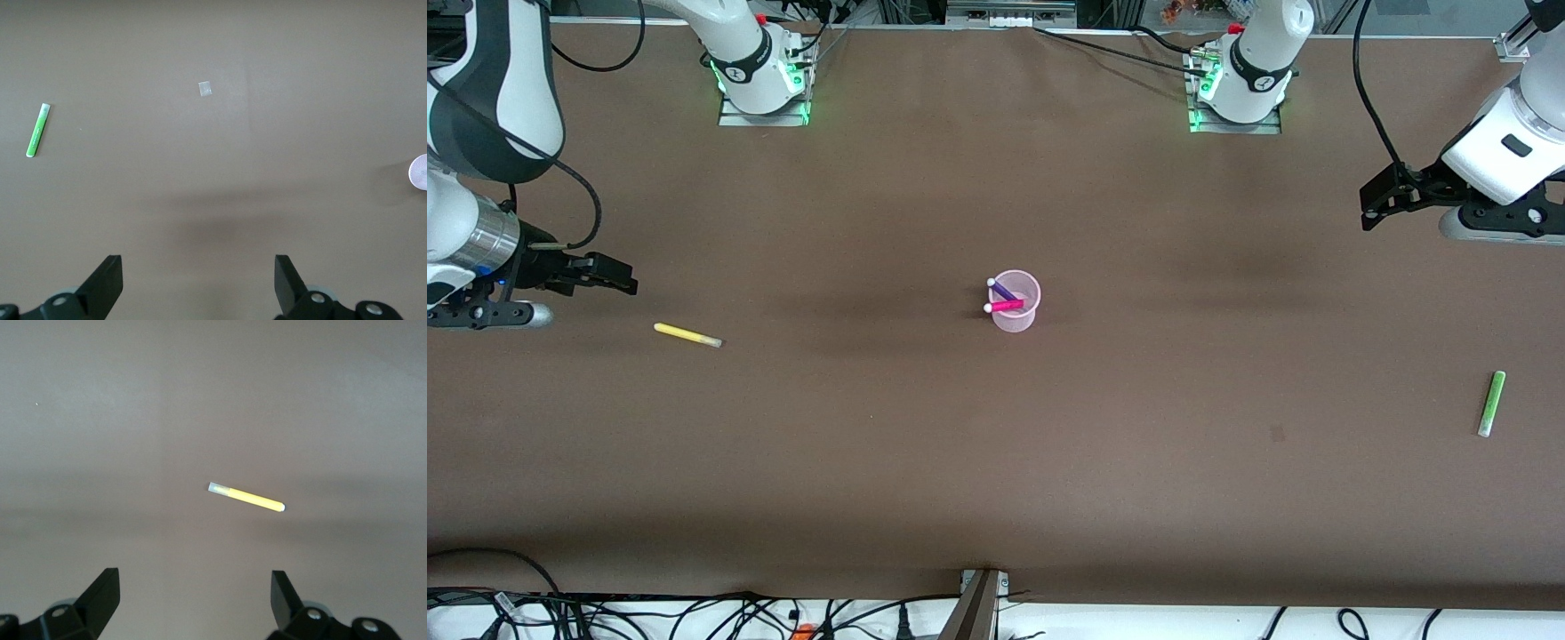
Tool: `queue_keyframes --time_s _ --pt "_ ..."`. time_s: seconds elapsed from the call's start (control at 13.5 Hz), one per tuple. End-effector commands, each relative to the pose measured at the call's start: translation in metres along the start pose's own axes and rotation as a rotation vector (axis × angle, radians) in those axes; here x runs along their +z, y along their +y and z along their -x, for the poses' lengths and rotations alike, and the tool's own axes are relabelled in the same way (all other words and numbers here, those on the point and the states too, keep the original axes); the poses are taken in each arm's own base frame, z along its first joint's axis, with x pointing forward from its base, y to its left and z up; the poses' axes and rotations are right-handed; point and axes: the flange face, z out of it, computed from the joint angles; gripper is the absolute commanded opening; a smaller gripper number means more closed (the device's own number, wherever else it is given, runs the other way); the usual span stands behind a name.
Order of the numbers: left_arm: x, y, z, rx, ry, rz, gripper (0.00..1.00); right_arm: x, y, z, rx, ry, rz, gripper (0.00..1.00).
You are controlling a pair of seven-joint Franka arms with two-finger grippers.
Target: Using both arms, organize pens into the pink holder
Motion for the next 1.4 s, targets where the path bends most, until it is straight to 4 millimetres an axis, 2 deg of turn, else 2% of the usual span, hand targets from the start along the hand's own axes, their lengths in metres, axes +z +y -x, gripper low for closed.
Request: queue_keyframes --time_s 0.0,0.22,0.52,0.67,0.81,0.96,1.33 --pt "-0.008 0.001 0.002 -0.011 -0.002 0.006 1.0 -0.014 0.009 -0.001 -0.023 0.018 -0.002 1.0" --pt "-0.008 0.002 0.002 -0.008 -0.002 0.006 1.0 -0.027 0.017 0.007 -0.016 0.028 -0.001 1.0" --pt "-0.008 0.001 0.002 -0.011 -0.004 0.01 1.0 -0.052 0.016 0.022 -0.024 0.024 -0.021 1.0" --pt "-0.008 0.002 0.002 -0.011 -0.002 0.01 1.0 -0.069 0.018 0.03 -0.019 0.034 -0.019 1.0" --pt "-0.008 0.002 0.002 -0.009 -0.002 0.009 1.0 -0.103 0.012 0.03 0.011 0.039 -0.019 1.0" --pt "-0.009 0.0 0.002 -0.011 0.001 0.008 1.0 -0.121 0.009 0.027 0.034 0.012 -0.009 1.0" --pt "-0.015 -0.001 0.001 -0.012 0.013 0.008 1.0 -0.128 0.009 0.028 0.039 0.026 -0.011 1.0"
